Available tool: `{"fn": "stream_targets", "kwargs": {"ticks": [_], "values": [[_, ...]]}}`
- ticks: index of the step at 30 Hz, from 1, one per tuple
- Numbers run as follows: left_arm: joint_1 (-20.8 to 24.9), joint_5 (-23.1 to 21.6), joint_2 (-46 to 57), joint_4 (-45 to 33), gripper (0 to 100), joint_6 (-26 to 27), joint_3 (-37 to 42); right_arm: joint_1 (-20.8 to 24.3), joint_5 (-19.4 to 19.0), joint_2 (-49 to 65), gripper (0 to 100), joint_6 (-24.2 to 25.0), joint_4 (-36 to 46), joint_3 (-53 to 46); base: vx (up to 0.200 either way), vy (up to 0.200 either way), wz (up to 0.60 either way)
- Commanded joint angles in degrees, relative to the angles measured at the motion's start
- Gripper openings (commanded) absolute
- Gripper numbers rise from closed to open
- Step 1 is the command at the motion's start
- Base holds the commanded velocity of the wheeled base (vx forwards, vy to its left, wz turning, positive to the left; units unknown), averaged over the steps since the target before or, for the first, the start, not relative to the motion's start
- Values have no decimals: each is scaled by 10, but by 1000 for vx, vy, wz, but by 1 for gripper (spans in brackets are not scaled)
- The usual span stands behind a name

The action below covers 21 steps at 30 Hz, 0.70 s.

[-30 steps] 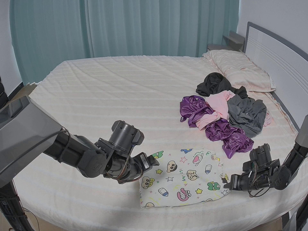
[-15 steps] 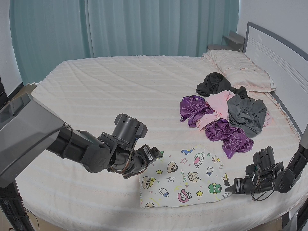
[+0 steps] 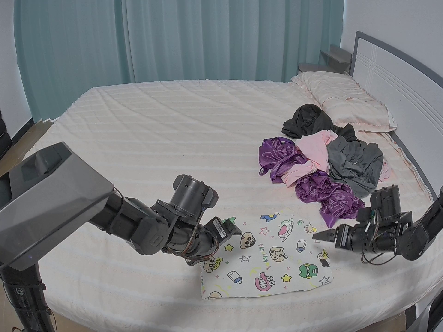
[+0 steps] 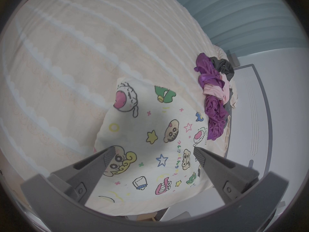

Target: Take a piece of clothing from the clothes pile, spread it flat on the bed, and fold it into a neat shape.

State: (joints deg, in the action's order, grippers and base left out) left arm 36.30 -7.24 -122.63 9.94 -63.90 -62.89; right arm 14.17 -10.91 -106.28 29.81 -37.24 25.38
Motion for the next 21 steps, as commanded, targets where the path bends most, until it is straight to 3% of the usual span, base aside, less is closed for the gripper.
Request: {"fn": "stream_targets", "kwargs": {"ticks": [1,12,21], "values": [[-5,-16,-30,3,100,-3,6,4,-1,-44,100,23,4,95,0,0,0],[-4,-9,-29,-16,100,-10,8,31,0,-198,100,25,56,272,0,0,0],[-40,-9,21,-12,100,-42,16,33,14,-242,100,25,55,315,0,0,0]]}}
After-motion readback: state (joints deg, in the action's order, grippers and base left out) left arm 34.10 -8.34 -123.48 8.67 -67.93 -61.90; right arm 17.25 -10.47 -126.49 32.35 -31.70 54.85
